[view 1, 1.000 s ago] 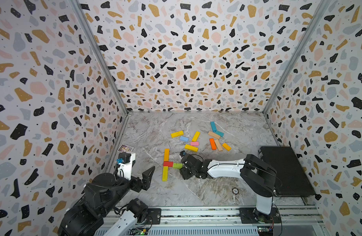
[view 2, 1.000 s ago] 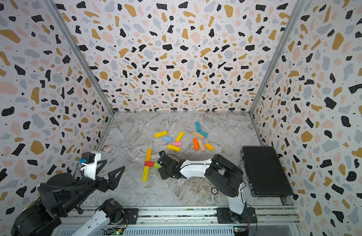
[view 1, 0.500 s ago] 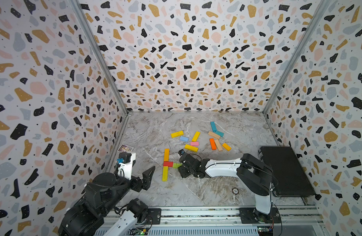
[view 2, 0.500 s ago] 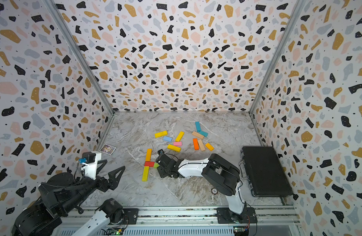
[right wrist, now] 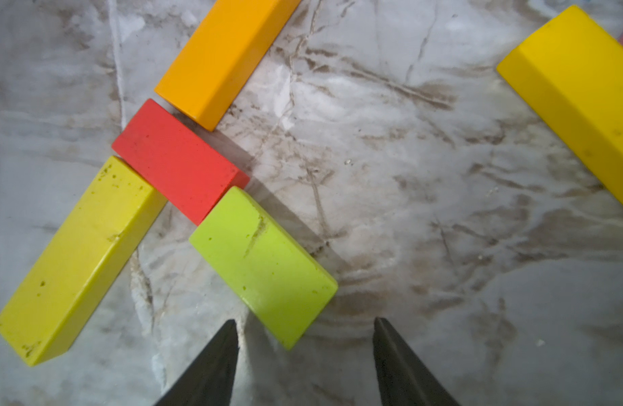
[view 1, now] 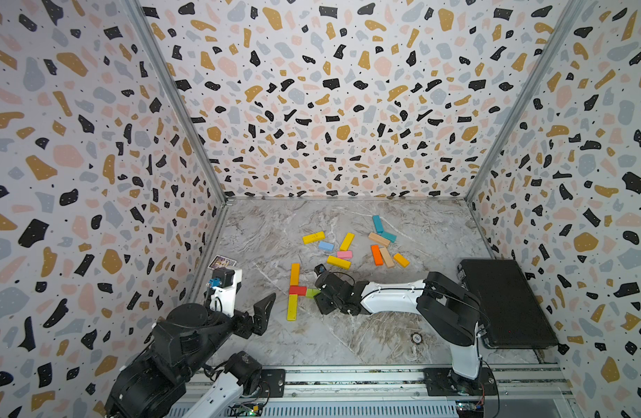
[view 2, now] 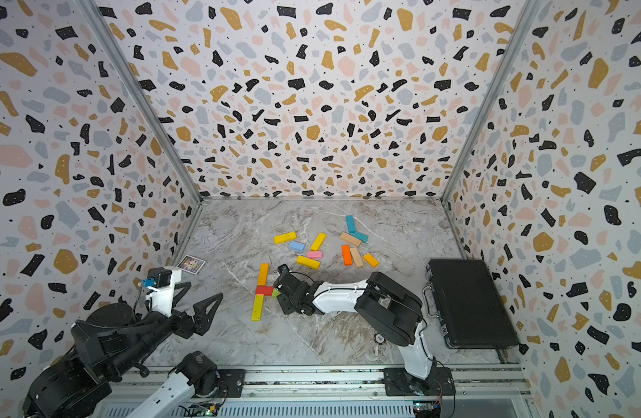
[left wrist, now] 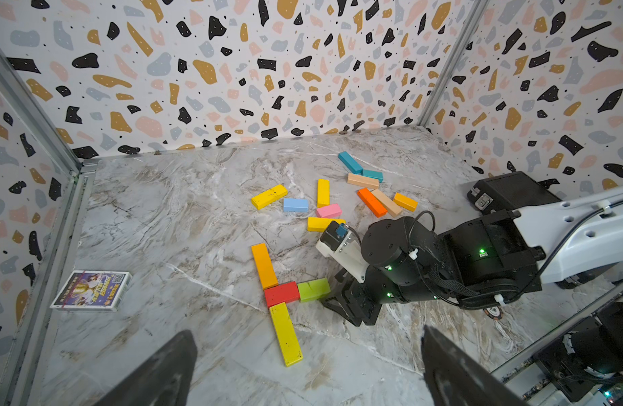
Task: Assemble the letter h with building blocks
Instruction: Assemble the building block at the center of the board.
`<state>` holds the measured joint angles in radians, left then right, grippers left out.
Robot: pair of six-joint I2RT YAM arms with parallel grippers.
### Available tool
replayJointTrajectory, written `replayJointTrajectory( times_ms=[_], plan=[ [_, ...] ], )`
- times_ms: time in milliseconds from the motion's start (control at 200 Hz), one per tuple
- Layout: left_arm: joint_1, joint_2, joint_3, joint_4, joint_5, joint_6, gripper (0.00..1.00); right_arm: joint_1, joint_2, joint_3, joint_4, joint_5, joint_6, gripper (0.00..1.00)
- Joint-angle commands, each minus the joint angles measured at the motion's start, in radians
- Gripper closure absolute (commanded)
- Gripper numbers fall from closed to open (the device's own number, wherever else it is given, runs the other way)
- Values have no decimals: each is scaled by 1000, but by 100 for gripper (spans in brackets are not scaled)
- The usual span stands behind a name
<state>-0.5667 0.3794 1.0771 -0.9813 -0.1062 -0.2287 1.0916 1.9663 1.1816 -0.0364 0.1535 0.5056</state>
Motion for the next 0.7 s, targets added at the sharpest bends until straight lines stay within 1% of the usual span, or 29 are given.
replayJointTrajectory(
  times_ms=[0, 696],
  plan=[
    [4, 13, -8, 54, 6, -3, 1, 2, 26, 18, -66, 13, -10, 37],
    [4, 26, -16, 65, 13, -4, 1, -18, 41, 27, -60, 9, -29, 38]
  ],
)
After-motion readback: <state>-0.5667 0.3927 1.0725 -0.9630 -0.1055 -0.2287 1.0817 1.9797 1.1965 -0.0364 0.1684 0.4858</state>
